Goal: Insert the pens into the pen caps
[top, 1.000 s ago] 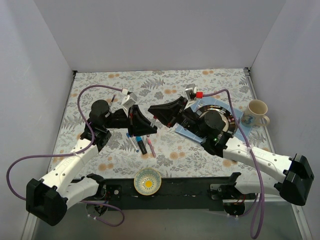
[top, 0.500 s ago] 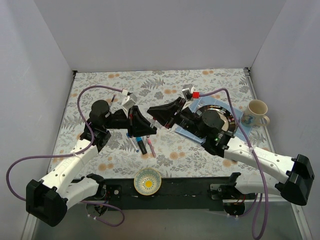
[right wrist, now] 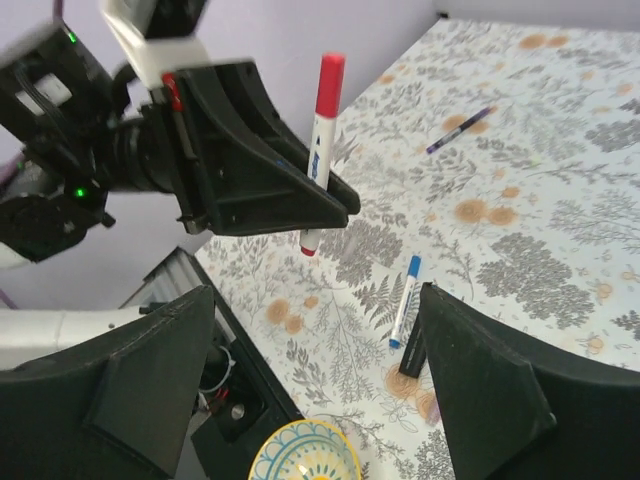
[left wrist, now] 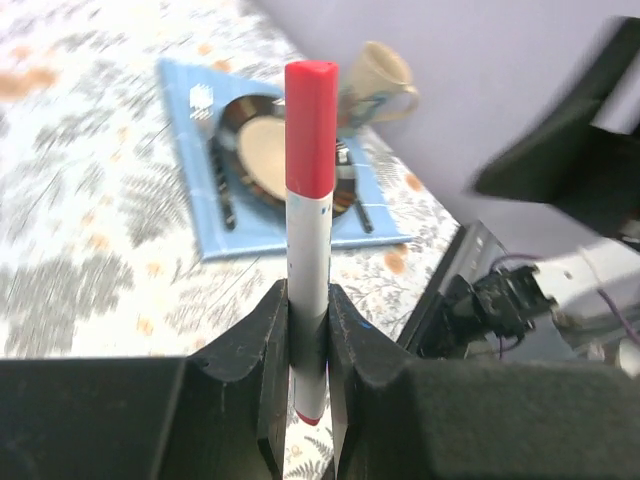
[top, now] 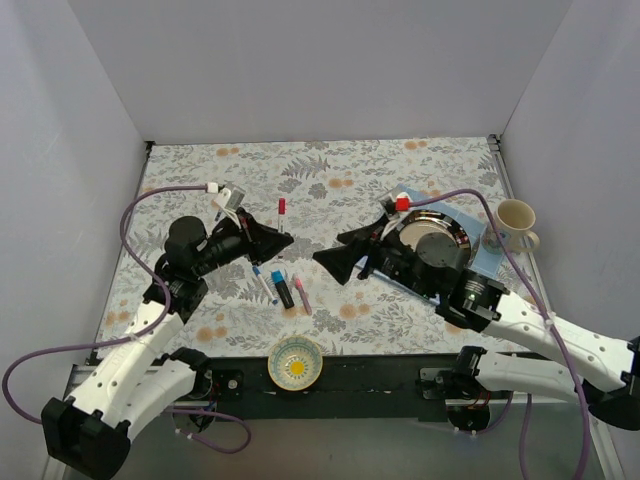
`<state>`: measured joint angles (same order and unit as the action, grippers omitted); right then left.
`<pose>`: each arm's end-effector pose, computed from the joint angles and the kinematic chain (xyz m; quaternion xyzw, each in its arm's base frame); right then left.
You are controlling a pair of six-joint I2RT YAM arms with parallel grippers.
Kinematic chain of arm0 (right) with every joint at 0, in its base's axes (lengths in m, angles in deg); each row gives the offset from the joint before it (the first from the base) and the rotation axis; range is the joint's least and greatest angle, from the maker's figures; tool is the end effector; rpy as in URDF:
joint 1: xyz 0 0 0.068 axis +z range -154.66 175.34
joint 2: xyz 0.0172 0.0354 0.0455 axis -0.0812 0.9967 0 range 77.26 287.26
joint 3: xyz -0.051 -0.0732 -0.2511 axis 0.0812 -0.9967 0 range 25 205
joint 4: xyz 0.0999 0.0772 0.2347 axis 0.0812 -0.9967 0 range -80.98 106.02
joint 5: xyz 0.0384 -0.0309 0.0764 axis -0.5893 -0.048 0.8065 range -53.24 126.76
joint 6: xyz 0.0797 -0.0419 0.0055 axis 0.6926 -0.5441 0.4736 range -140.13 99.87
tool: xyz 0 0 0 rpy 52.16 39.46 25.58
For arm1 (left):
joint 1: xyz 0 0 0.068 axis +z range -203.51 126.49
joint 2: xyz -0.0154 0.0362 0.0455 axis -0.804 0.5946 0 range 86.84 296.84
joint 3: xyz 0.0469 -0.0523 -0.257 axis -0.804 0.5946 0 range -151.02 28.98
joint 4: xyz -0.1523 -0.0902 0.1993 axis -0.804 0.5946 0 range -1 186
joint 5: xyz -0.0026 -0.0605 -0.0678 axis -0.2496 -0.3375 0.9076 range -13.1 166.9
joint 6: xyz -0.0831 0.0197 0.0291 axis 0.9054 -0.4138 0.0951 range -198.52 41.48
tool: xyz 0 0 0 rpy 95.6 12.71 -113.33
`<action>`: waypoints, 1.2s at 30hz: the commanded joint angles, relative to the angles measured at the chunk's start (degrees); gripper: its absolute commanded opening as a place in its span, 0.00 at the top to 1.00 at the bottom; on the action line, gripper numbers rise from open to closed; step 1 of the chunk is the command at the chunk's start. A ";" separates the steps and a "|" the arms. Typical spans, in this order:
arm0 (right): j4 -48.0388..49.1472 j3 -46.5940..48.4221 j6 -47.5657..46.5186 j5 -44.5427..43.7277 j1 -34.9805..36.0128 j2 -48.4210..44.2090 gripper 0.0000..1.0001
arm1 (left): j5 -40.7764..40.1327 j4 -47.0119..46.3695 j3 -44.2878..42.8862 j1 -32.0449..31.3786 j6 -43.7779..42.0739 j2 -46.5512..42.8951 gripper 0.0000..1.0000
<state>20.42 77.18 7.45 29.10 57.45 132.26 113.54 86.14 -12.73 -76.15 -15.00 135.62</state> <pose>0.1401 0.2418 0.3762 -0.1608 0.6786 0.4713 0.5400 0.2072 -0.1385 0.3256 -0.0424 0.7264 -0.6095 0.3148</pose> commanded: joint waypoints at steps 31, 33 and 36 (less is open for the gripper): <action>-2.38 -7.36 -1.38 -12.38 -0.58 -11.59 0.07 | -40.95 28.95 11.66 0.13 27.71 17.76 0.59; -2.21 -7.45 -1.21 -11.68 -0.50 -11.15 0.07 | -42.70 31.23 8.16 0.13 26.57 16.28 0.53; -1.86 -7.88 -0.94 -10.18 -0.58 -10.97 0.07 | -48.48 34.22 -0.08 0.13 22.27 15.65 0.41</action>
<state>15.72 69.97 6.66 17.67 57.16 121.18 72.08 116.50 -2.88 -76.10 11.95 153.47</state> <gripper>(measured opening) 0.929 0.529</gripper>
